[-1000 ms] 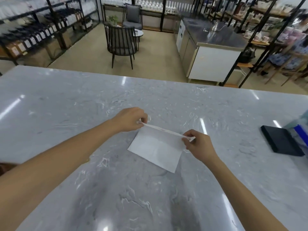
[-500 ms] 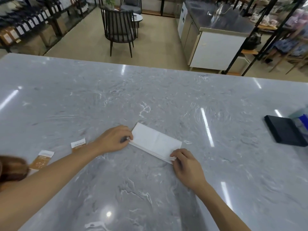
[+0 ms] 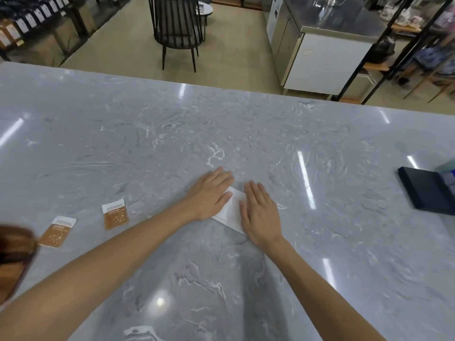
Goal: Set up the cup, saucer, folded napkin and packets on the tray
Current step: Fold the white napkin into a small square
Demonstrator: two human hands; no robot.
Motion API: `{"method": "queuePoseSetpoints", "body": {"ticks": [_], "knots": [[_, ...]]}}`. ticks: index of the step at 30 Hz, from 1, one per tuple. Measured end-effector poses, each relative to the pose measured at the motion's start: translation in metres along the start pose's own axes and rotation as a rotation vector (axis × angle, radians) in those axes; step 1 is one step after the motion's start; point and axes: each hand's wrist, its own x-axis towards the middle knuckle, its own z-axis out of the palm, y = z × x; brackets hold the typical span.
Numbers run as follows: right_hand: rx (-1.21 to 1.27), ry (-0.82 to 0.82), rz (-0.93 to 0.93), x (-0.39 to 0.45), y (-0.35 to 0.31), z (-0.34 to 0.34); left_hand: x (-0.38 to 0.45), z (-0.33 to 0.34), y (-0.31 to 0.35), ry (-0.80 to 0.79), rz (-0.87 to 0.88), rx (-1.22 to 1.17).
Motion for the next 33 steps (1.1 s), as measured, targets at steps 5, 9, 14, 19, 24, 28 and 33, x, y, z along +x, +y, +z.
{"method": "queuePoseSetpoints", "body": {"ticks": [5,9,14,19,24,28,33], "knots": [[-0.099,-0.116,0.034,-0.008,0.007,0.019,-0.004,0.023,-0.007,-0.008,-0.047,0.152],[-0.105,-0.151,0.096,-0.014,0.003,0.018,0.000,0.023,-0.013,-0.011,0.010,0.163],[-0.052,-0.221,0.188,-0.033,-0.013,0.007,-0.001,0.018,-0.017,0.032,0.118,0.155],[0.080,-0.234,0.285,-0.082,-0.044,-0.014,-0.006,0.005,-0.020,0.079,-0.124,0.133],[0.069,-0.324,0.232,-0.108,-0.055,-0.036,-0.021,-0.010,-0.038,0.076,-0.325,-0.089],[0.299,-0.294,0.306,-0.053,-0.038,-0.039,-0.024,-0.023,-0.046,-0.076,-0.422,-0.364],[0.561,-0.337,0.461,0.053,-0.024,-0.029,-0.015,-0.031,-0.041,-0.127,-0.485,-0.516]]}}
